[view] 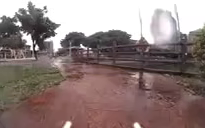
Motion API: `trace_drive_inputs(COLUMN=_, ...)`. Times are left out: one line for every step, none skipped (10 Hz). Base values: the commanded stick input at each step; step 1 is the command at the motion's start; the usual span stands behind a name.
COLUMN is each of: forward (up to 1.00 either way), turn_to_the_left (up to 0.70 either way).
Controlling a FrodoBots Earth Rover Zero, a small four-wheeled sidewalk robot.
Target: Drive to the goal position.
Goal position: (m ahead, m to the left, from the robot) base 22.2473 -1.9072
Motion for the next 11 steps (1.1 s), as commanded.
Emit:
trace_drive_inputs(forward=0.50, turn_to_the_left=0.00)
trace_drive_inputs(forward=0.50, turn_to_the_left=0.00)
trace_drive_inputs(forward=0.50, turn_to_the_left=0.00)
trace_drive_inputs(forward=0.50, turn_to_the_left=0.00)
trace_drive_inputs(forward=0.50, turn_to_the_left=0.00)
trace_drive_inputs(forward=0.50, turn_to_the_left=0.00)
trace_drive_inputs(forward=0.50, turn_to_the_left=0.00)
trace_drive_inputs(forward=0.50, turn_to_the_left=0.00)
trace_drive_inputs(forward=0.50, turn_to_the_left=0.00)
trace_drive_inputs(forward=0.50, turn_to_the_left=0.00)
trace_drive_inputs(forward=0.50, turn_to_the_left=0.06)
